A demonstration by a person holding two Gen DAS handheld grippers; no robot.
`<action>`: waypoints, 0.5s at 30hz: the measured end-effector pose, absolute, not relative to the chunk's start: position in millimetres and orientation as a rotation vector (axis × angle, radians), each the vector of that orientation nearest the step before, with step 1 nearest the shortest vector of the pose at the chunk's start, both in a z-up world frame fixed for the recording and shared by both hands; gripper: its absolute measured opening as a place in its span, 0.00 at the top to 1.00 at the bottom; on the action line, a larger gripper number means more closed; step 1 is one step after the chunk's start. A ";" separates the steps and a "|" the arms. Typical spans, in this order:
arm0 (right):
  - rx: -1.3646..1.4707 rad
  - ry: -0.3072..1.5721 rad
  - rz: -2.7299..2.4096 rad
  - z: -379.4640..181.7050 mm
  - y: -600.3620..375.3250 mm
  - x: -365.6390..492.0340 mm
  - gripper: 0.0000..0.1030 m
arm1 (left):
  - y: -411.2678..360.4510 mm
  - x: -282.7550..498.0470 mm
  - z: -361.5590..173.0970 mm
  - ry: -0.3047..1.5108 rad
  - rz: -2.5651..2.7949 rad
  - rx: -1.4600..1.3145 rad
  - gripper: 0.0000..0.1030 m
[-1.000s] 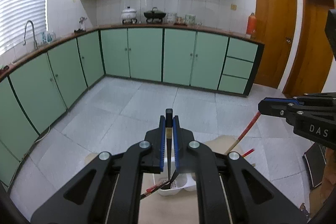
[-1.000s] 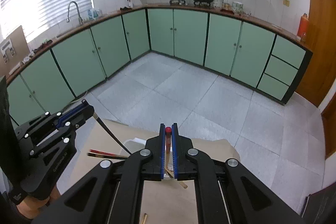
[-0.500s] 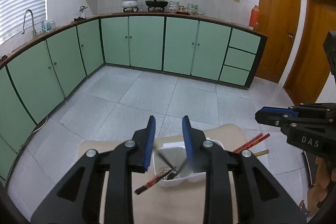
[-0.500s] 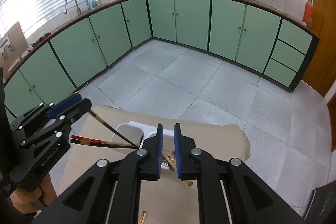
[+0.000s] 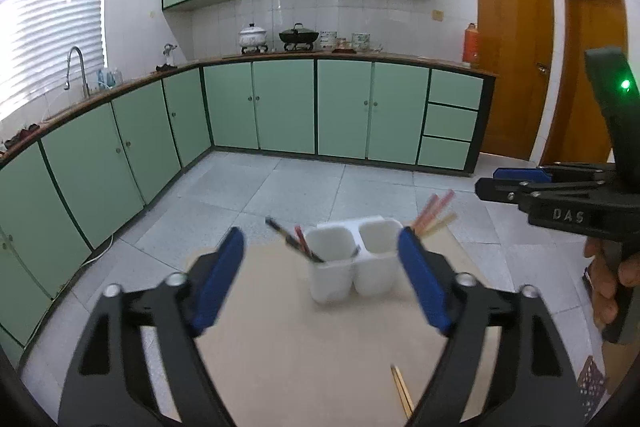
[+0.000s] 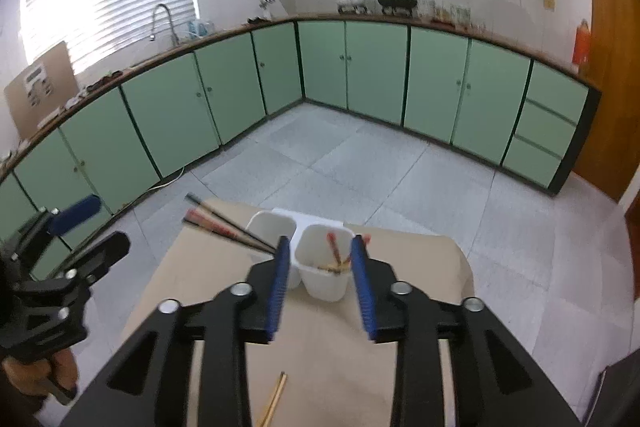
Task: Organize utensils
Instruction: 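Lower both chopsticks into the white cup holder and open both tools, then move both tools back to the last two chopsticks on the table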
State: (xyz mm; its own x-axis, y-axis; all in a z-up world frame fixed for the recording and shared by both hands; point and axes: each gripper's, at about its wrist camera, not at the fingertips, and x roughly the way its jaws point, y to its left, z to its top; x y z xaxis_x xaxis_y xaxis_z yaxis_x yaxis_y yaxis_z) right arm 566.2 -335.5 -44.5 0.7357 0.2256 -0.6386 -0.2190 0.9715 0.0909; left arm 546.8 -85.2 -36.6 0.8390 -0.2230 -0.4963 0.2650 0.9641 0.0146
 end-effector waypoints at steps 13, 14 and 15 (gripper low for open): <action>0.005 0.627 0.246 -121.1 -323.7 415.8 0.42 | -64.0 417.9 -53.1 0.496 -0.261 0.059 0.13; 0.014 0.621 0.242 -128.1 -323.3 405.8 0.42 | -62.5 411.7 -55.7 0.498 -0.258 0.058 0.12; 0.022 0.620 0.240 -135.8 -323.0 395.9 0.42 | -60.1 403.7 -60.2 0.501 -0.251 0.057 0.12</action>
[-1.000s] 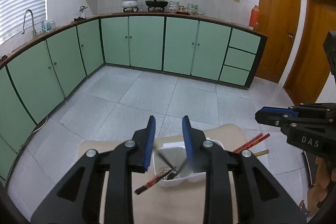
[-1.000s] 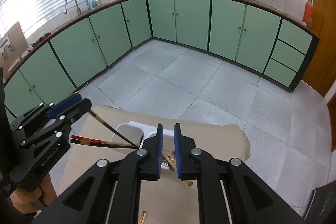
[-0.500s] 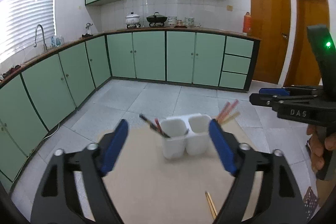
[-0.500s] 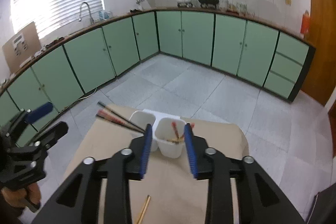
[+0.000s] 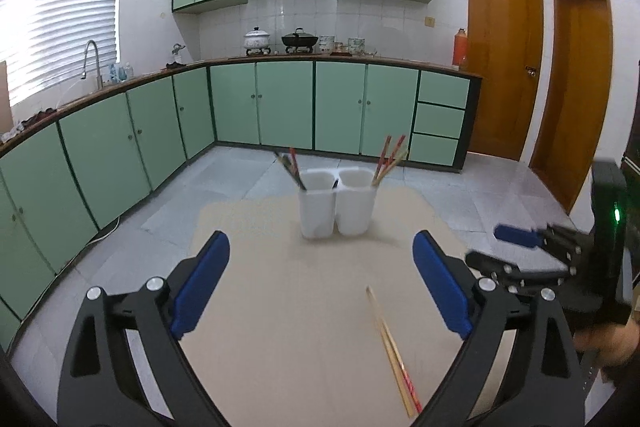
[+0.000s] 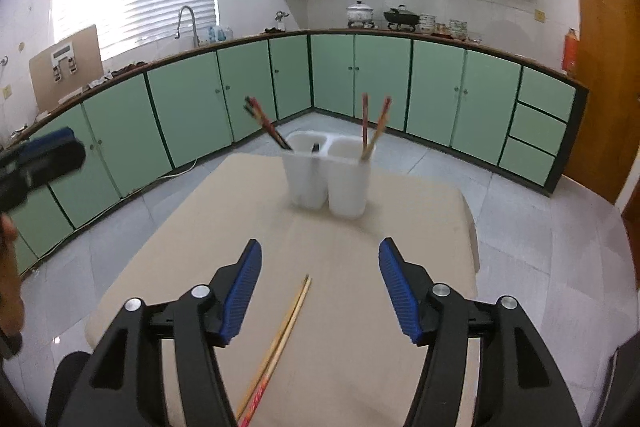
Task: Organize utensils
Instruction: 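Move both tools back to the last two chopsticks on the table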
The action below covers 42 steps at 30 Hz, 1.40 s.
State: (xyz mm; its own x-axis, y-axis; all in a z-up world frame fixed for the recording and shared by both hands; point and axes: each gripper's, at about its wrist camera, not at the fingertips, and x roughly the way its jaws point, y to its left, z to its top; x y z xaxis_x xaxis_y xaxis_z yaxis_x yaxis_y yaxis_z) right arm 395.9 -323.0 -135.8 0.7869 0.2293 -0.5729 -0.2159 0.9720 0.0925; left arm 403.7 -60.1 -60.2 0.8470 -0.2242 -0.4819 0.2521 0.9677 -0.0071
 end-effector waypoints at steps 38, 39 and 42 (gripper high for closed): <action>0.004 0.753 0.217 -305.4 -280.7 300.6 0.65 | -5.5 336.1 -243.5 0.794 -0.144 -0.071 0.12; -0.001 0.749 0.223 -305.4 -278.3 301.5 0.65 | -5.5 335.8 -245.6 0.797 -0.145 -0.075 0.12; -0.014 0.746 0.227 -306.9 -275.1 309.8 0.65 | -4.4 335.0 -247.7 0.796 -0.147 -0.090 0.12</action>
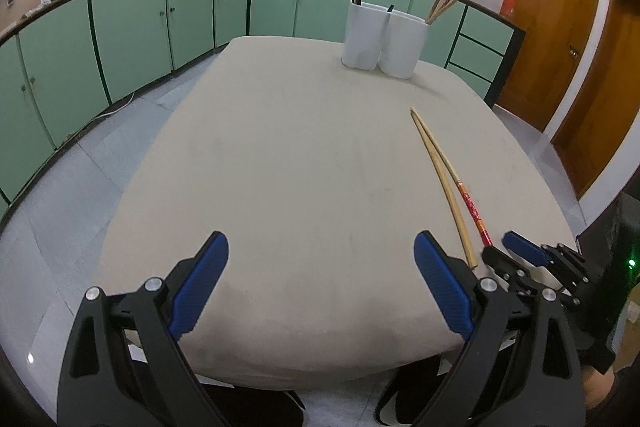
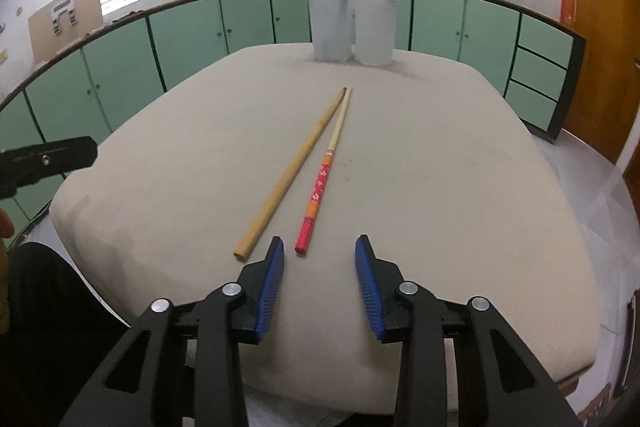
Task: Organize utensils
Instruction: 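Move both tools back to the last two chopsticks on the table, then grasp the plain wooden chopstick with the left tool while the right tool grasps the red-patterned one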
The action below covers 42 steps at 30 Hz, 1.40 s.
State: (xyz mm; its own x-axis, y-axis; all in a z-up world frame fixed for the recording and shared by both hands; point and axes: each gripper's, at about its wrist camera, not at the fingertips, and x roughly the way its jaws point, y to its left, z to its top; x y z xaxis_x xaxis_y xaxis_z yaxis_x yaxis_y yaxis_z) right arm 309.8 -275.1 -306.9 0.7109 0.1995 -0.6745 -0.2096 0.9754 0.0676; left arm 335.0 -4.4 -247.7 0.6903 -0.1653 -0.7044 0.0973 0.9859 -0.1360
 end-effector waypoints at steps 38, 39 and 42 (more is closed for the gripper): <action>0.078 0.752 0.178 -309.6 -329.5 311.5 0.95 | -103.3 340.9 -293.6 0.741 -0.141 -0.056 0.94; 0.070 0.750 0.192 -309.6 -323.3 309.7 0.95 | -101.1 336.9 -294.7 0.741 -0.136 -0.051 0.94; 0.040 0.743 0.208 -309.2 -311.3 304.7 0.94 | -98.4 331.1 -297.3 0.742 -0.132 -0.038 0.90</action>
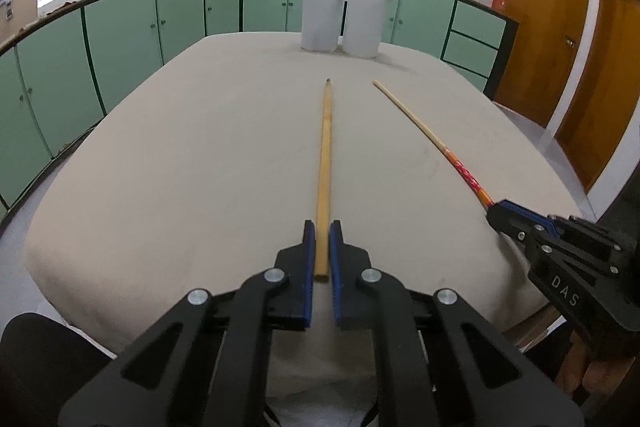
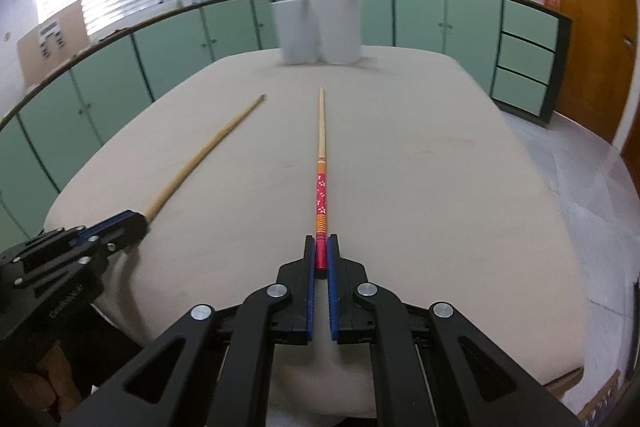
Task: Organize utensils
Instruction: 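Grasp the plain wooden chopstick with the left tool while the right tool grasps the red-patterned one, then lift both chopsticks and carry them toward the white cup holder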
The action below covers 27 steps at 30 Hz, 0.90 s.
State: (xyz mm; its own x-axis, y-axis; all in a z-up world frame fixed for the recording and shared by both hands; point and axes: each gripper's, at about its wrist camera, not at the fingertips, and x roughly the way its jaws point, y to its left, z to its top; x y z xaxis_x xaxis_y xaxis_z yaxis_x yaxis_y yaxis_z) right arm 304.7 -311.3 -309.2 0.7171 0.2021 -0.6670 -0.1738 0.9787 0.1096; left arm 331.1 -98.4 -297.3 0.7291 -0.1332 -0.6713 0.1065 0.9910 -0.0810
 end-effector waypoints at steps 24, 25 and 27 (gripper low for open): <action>0.087 0.730 0.255 -212.1 -332.1 291.1 0.95 | -71.0 325.5 -207.8 0.713 -0.239 -0.119 0.94; 0.081 0.729 0.259 -205.1 -333.4 291.1 0.95 | -69.3 325.6 -199.8 0.710 -0.244 -0.110 0.94; 0.063 0.727 0.271 -185.3 -336.0 295.2 0.95 | -66.1 325.8 -187.7 0.704 -0.252 -0.096 0.94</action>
